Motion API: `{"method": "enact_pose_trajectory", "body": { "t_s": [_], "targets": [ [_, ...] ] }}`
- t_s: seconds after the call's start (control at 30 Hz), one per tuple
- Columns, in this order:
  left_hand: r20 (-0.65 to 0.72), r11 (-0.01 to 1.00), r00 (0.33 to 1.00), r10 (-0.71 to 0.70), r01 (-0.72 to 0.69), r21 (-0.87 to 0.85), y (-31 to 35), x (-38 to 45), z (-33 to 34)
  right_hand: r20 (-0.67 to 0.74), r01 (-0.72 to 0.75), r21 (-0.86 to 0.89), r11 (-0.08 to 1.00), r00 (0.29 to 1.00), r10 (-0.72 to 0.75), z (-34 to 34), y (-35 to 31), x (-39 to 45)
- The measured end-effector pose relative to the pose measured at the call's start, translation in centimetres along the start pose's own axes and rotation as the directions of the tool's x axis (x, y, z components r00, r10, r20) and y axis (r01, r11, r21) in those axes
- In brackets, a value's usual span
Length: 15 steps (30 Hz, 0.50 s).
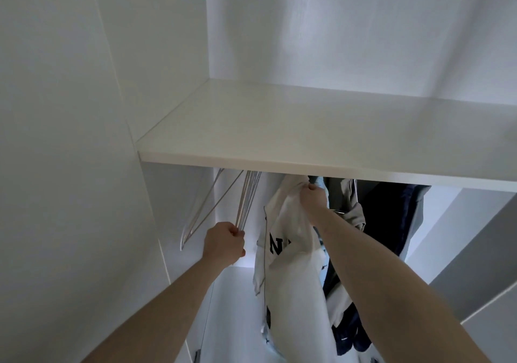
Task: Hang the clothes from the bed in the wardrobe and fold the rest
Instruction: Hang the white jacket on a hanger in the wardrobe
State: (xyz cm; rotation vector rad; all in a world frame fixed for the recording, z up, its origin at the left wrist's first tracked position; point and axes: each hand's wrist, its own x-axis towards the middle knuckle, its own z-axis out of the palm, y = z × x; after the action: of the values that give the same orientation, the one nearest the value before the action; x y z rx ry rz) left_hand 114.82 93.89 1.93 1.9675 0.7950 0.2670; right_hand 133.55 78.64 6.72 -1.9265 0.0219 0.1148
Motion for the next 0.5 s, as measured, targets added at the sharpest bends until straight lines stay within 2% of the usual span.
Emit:
{"method": "enact_pose_trajectory", "body": {
  "t_s": [0.13, 0.23, 0.4, 0.5],
  "targets": [
    [0.016, 1.000, 1.000, -0.008, 0.009, -0.030, -0.1, 0.2, 0.8, -0.009, 0.004, -0.137, 0.991, 1.000, -0.005, 0.3, 1.0, 1.6],
    [0.035, 0.999, 0.999, -0.006, 0.007, -0.036, -0.2, 0.1, 1.1, -0.014, 0.063, -0.227, 0.972, 0.998, -0.068, -0.2, 1.8, 2.6],
    [0.089, 0.997, 0.996, -0.019, 0.025, -0.070, -0.1, 0.2, 1.3, 0.065, 0.133, -0.420, 0.898, 0.991, -0.117, -0.8, 3.2, 2.0],
    [0.115, 0.988, 0.993, -0.025, 0.042, -0.146, -0.2, 0.2, 1.2, 0.145, 0.194, -0.473, 0.860, 0.979, -0.141, -0.8, 4.1, 1.1]
  ]
}}
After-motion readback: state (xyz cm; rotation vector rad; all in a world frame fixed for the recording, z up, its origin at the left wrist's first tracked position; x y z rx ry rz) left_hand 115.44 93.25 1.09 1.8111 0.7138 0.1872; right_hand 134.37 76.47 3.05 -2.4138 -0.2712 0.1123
